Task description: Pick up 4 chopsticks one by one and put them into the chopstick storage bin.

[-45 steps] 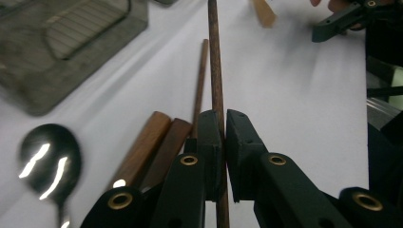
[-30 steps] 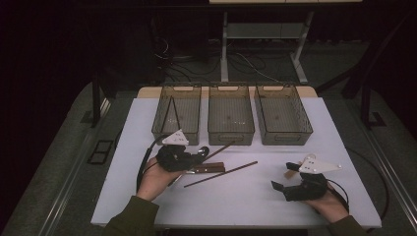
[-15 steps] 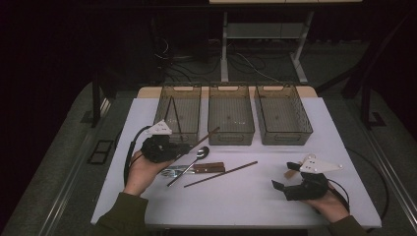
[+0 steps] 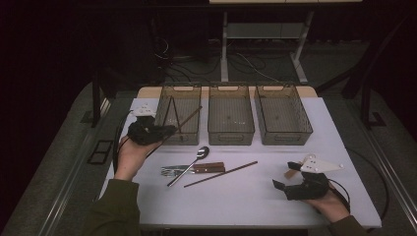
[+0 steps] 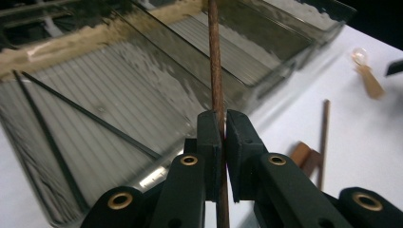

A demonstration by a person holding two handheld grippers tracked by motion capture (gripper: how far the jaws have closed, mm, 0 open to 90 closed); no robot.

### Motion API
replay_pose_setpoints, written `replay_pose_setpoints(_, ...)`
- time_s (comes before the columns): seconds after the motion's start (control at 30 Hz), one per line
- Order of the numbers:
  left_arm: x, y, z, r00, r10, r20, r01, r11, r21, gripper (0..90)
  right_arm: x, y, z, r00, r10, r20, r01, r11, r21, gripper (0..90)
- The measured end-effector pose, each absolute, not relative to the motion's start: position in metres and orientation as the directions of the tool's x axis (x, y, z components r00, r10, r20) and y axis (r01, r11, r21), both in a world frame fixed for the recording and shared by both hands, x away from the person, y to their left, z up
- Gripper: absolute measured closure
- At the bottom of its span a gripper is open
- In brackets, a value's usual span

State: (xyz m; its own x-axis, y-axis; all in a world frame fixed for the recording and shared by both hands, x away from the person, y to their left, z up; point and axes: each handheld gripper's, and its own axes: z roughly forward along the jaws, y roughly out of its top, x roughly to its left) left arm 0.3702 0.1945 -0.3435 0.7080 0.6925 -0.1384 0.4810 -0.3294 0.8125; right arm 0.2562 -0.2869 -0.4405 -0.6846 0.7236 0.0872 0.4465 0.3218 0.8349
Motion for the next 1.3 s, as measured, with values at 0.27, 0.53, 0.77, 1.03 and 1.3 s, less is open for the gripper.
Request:
replay_pose_setpoints(0.27,0.404,0.193,-0.332,0.668,0.732,-0.135,0.497,-0.303,0.813,84.8,0.256,-0.288,-0.44,-0.681,0.727,0.087,0.447,0.318,0.836,11.1)
replay_pose_setpoints(0.53,0.439,0.201,-0.327,0.584,0.798,-0.147,0.531,-0.239,0.813,84.8,0.255,-0.29,-0.44,-0.675,0.732,0.089,0.448,0.312,0.838,11.1)
replay_pose_setpoints(0.77,0.465,0.205,-0.324,0.529,0.833,-0.162,0.545,-0.187,0.817,84.8,0.255,-0.291,-0.439,-0.671,0.736,0.093,0.45,0.305,0.839,11.1)
replay_pose_setpoints(1.03,0.487,0.196,-0.338,0.48,0.86,-0.174,0.581,-0.163,0.797,84.7,0.255,-0.291,-0.439,-0.673,0.734,0.093,0.449,0.305,0.84,11.1)
replay_pose_setpoints(1.3,0.503,0.186,-0.361,0.445,0.869,-0.217,0.626,-0.128,0.769,84.7,0.255,-0.293,-0.439,-0.671,0.735,0.095,0.447,0.299,0.843,11.1)
